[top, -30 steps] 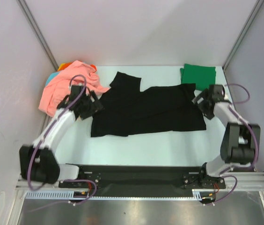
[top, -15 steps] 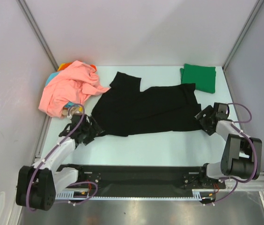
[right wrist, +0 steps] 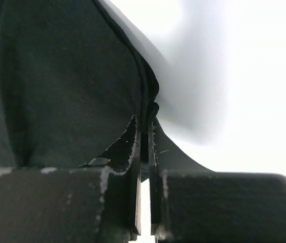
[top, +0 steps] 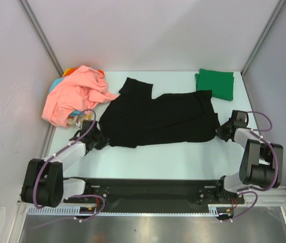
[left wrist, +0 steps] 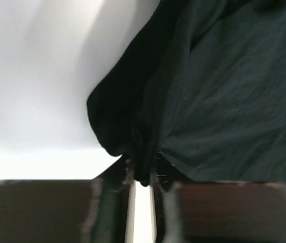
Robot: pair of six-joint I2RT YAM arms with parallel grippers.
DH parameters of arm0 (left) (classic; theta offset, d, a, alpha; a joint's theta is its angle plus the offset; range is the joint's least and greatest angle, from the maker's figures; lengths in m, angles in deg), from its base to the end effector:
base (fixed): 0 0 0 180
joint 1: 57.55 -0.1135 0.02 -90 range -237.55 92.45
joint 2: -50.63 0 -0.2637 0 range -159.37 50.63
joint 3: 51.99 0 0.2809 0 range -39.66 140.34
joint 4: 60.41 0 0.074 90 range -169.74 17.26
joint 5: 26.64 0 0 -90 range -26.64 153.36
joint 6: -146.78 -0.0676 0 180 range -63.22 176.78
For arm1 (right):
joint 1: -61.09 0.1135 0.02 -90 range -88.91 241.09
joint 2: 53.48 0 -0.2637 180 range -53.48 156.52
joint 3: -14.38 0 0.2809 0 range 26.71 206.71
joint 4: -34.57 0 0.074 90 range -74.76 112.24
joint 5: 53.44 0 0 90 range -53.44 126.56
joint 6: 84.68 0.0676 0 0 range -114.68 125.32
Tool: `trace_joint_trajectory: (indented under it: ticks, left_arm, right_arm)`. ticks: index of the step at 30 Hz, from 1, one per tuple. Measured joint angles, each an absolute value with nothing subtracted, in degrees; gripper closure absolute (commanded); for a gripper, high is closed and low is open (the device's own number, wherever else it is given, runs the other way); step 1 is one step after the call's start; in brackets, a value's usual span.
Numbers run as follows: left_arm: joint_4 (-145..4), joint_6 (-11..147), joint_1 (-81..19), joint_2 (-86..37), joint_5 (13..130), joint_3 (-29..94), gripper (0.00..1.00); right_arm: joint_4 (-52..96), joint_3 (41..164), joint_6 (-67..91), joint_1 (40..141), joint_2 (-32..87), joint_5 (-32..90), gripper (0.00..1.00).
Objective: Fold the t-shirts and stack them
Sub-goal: Fold the tshirt
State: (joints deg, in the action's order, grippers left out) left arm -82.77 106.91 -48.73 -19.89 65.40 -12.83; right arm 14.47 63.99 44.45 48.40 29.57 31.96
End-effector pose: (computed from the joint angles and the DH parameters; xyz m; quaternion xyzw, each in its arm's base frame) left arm 0.2523 -0.0416 0.1018 -0.3300 0.8910 -0.1679 0.2627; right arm 0.3002 -0.0620 0.1068 0.4034 0.8591 0.1086 0.2956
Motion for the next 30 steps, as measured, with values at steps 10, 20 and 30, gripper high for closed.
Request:
trace_joint_trajectory:
  ticks: [10, 20, 30]
  left_arm:
    - [-91.6, 105.7, -48.7, -8.9, 63.9, -1.8, 0.90]
    - [-100.3, 106.5, -48.6, 5.4, 67.0, -8.7, 0.80]
    - [-116.4, 110.3, -48.6, 24.4, 70.1, -12.7, 0.34]
  right_arm:
    - [2.1, 69.8, 43.6, 39.3, 14.6, 30.0, 1.00]
    - [-9.1, 65.6, 46.3, 33.8, 0.2, 28.7, 1.00]
    - [-18.3, 63.1, 49.0, 21.8, -11.1, 26.7, 0.12]
